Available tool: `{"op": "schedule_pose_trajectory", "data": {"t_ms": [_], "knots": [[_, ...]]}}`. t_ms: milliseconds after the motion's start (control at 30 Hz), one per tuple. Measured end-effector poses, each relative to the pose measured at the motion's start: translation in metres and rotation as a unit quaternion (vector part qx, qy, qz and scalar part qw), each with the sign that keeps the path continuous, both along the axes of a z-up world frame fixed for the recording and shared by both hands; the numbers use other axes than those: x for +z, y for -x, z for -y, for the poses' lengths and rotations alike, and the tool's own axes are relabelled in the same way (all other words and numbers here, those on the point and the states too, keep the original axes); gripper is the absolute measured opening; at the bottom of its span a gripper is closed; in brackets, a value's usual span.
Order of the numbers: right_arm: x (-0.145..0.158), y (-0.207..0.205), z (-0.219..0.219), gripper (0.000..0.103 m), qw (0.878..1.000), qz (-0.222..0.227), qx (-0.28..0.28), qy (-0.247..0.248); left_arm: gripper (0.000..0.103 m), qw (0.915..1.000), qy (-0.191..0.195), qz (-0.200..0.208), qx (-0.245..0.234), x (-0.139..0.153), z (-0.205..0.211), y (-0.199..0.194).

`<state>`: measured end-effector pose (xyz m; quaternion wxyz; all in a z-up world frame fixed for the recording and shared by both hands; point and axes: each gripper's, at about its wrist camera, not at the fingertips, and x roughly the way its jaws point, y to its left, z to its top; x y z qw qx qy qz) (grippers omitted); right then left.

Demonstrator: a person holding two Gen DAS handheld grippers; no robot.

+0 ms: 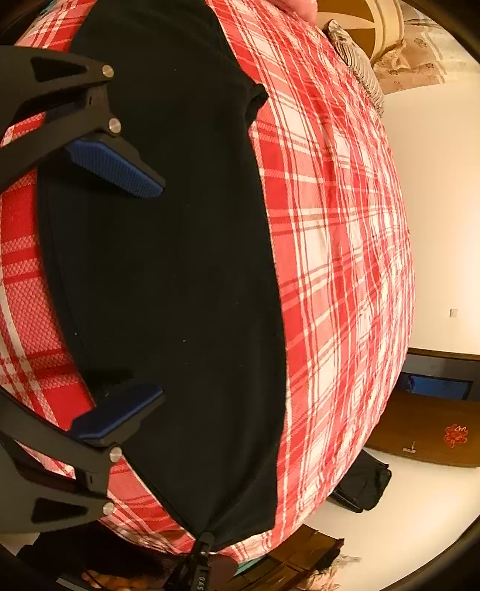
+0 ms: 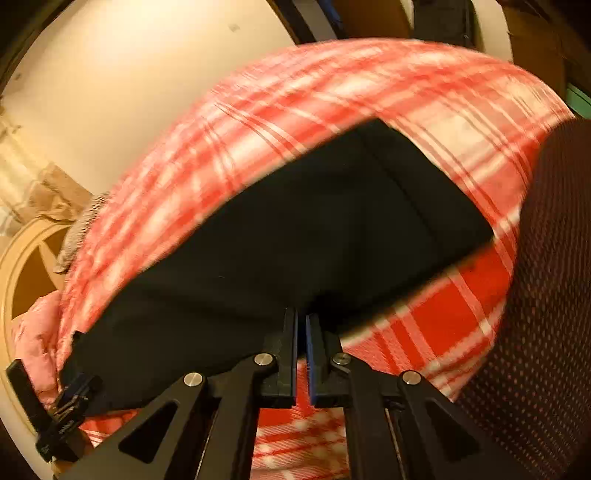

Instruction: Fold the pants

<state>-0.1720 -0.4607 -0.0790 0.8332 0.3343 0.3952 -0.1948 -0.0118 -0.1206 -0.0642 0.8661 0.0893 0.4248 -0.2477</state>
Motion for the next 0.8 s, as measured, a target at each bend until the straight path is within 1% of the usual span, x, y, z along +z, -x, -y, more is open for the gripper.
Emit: {"op": "schedule_pose_trajectory", "data": {"t_ms": [67, 133, 200, 233, 300, 333, 367, 400, 433, 467, 500, 533, 600, 633, 667, 700, 733, 800], "knots": [[-0.005, 0.000, 0.001, 0.004, 1.000, -0.001, -0.001, -0.004, 0.103, 0.9999, -0.011, 0.000, -0.005, -0.004, 0.004, 0.002], [-0.003, 0.001, 0.003, 0.005, 1.000, 0.001, 0.003, -0.005, 0.103, 0.9997, -0.022, -0.002, -0.013, -0.008, 0.007, 0.003], [-0.001, 0.007, 0.010, 0.010, 0.999, 0.004, -0.004, -0.037, 0.103, 0.9990, -0.039, 0.004, -0.019, -0.014, 0.012, 0.005], [0.002, 0.015, 0.015, 0.010, 0.999, -0.001, -0.025, -0.043, 0.103, 0.9983, -0.051, 0.016, -0.024, -0.015, 0.015, 0.008], [0.014, 0.029, 0.019, 0.010, 0.997, -0.012, -0.072, -0.012, 0.103, 0.9973, -0.058, 0.030, -0.035, -0.013, 0.016, 0.012], [0.025, 0.037, 0.019, 0.010, 0.995, -0.009, -0.097, 0.022, 0.103, 0.9973, -0.056, 0.029, -0.037, -0.013, 0.016, 0.012], [0.038, 0.042, 0.015, 0.010, 0.993, 0.006, -0.108, 0.054, 0.103, 0.9977, -0.051, 0.024, -0.038, -0.012, 0.014, 0.011], [0.047, 0.042, 0.011, 0.010, 0.992, 0.020, -0.106, 0.071, 0.103, 0.9981, -0.043, 0.021, -0.037, -0.011, 0.012, 0.011], [0.059, 0.037, 0.000, 0.010, 0.991, 0.046, -0.083, 0.089, 0.103, 0.9987, -0.031, 0.022, -0.035, -0.009, 0.008, 0.010], [0.063, 0.031, -0.009, 0.010, 0.992, 0.059, -0.061, 0.093, 0.103, 0.9989, -0.022, 0.027, -0.032, -0.005, 0.003, 0.009], [0.067, 0.019, -0.022, 0.010, 0.993, 0.072, -0.026, 0.094, 0.103, 0.9989, -0.013, 0.036, -0.025, -0.001, -0.002, 0.008], [0.069, 0.001, -0.038, 0.010, 0.992, 0.082, 0.020, 0.089, 0.103, 0.9988, -0.004, 0.047, -0.015, 0.005, -0.010, 0.006], [0.067, -0.020, -0.065, 0.010, 0.989, 0.089, 0.081, 0.084, 0.103, 0.9972, 0.014, 0.072, 0.014, 0.019, -0.036, 0.000], [0.065, -0.038, -0.082, 0.010, 0.986, 0.090, 0.112, 0.080, 0.103, 0.9966, 0.017, 0.077, 0.024, 0.022, -0.046, -0.003], [0.062, -0.047, -0.093, 0.010, 0.983, 0.091, 0.136, 0.077, 0.103, 0.9957, 0.016, 0.082, 0.040, 0.024, -0.059, -0.007], [0.059, -0.065, -0.113, 0.010, 0.977, 0.091, 0.177, 0.073, 0.103, 0.9940, 0.007, 0.088, 0.066, 0.025, -0.078, -0.013], [0.058, -0.077, -0.128, 0.010, 0.972, 0.090, 0.202, 0.076, 0.103, 0.9919, -0.004, 0.093, 0.087, 0.024, -0.093, -0.017], [0.051, -0.102, -0.159, 0.010, 0.959, 0.083, 0.251, 0.098, 0.103, 0.9866, -0.025, 0.100, 0.127, 0.020, -0.121, -0.025]]}}
